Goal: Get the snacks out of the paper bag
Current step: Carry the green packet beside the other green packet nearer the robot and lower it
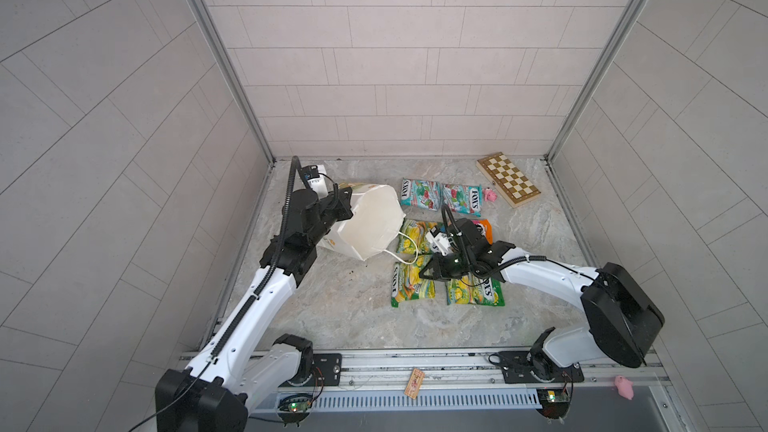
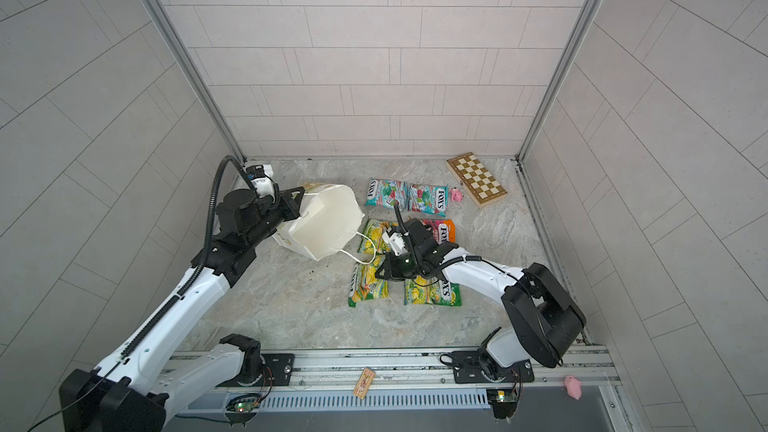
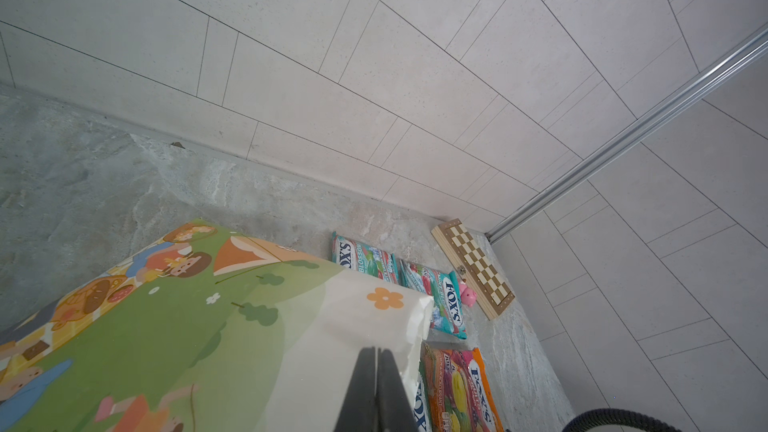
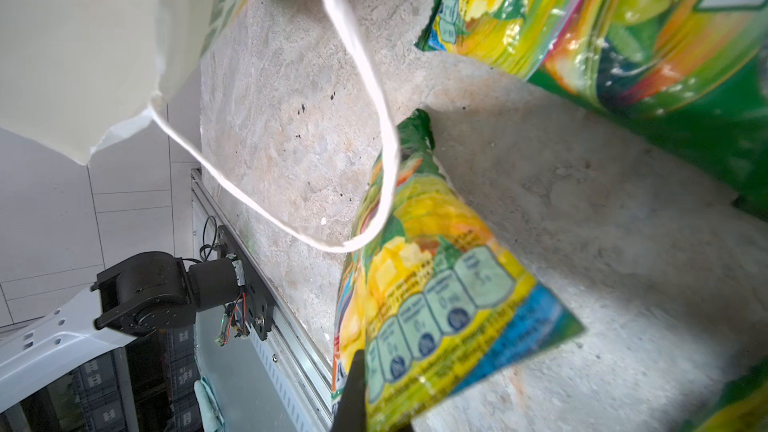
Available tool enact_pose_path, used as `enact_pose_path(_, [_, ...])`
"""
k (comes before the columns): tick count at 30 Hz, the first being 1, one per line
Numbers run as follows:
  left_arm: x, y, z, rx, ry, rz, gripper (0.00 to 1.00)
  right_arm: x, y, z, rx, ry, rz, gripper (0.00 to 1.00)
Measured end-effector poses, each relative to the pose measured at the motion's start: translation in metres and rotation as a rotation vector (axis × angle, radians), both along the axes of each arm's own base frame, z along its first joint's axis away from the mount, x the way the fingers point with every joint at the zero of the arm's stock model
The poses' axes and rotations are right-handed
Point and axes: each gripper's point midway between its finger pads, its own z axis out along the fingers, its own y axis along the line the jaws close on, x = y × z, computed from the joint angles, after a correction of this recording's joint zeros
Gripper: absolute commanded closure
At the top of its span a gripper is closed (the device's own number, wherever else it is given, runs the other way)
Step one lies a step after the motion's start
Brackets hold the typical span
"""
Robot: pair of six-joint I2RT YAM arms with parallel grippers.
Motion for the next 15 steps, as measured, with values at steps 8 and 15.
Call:
enact_pose_path(8, [0.000, 0.000, 0.000, 0.000, 0.001, 0.000, 1.00, 0.000, -0.005, -0.010, -0.040, -0.009, 0.000, 0.91])
enact_pose_path(15, [0.000, 0.000, 0.000, 0.000, 0.001, 0.000, 1.00, -0.001, -0.020, -0.024, -0.134, -0.017, -0.007, 0.73])
